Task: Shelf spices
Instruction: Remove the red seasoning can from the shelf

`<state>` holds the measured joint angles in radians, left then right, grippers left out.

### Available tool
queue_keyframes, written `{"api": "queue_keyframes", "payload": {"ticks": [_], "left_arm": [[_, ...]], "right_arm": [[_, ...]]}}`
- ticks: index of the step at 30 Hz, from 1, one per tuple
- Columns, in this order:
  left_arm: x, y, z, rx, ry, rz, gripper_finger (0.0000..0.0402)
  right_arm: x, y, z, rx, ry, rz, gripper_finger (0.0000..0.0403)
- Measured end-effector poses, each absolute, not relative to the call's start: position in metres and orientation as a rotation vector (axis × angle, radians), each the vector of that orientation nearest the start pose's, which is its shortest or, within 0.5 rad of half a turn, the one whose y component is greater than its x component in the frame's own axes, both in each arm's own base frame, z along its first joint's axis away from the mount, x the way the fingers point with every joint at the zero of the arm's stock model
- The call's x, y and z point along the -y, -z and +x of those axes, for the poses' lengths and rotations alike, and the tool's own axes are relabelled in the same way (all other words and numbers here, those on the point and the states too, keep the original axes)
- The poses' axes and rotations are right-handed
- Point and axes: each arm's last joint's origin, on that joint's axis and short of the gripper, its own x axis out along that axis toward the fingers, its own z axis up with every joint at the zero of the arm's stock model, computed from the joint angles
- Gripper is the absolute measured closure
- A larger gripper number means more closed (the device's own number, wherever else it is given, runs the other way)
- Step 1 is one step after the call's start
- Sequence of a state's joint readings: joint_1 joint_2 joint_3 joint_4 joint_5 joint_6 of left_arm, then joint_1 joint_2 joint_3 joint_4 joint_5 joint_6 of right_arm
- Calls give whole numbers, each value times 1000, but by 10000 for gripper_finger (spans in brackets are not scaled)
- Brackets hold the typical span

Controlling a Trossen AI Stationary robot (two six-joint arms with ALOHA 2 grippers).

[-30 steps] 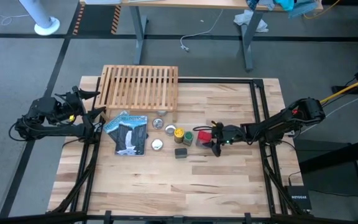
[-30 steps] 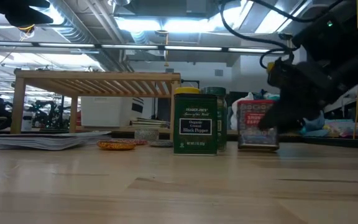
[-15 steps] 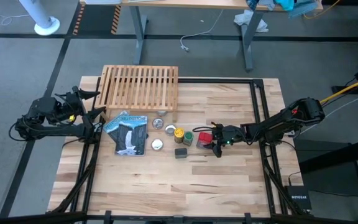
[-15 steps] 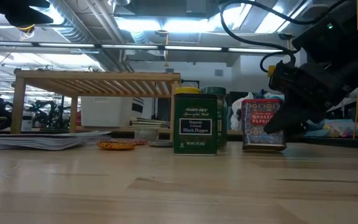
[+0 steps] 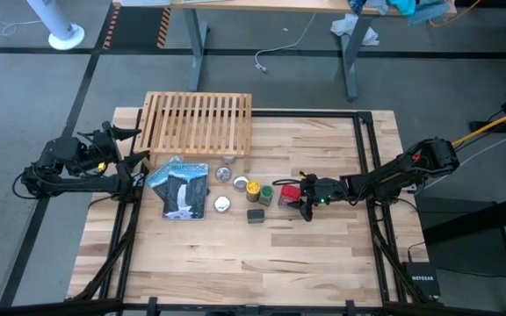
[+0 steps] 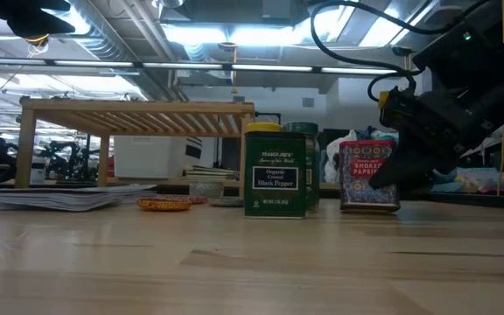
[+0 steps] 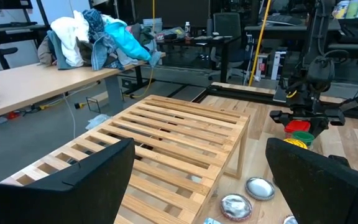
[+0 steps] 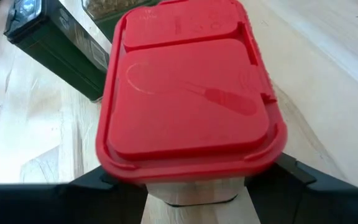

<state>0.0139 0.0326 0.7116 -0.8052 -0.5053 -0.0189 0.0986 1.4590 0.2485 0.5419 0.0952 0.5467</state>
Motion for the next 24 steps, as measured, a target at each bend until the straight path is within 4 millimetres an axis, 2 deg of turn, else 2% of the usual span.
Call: {"api": "queue_keyframes", "payload": {"ticks": [12,24], "left_arm": [[-14,-301,1,-119,-520,13,45],[-14,-301,1,-118,-521,13,45]], "right_arm": [[-12,-98,207,-596,363,368,173],[-12,-101,211,-583,350,340,173]]}}
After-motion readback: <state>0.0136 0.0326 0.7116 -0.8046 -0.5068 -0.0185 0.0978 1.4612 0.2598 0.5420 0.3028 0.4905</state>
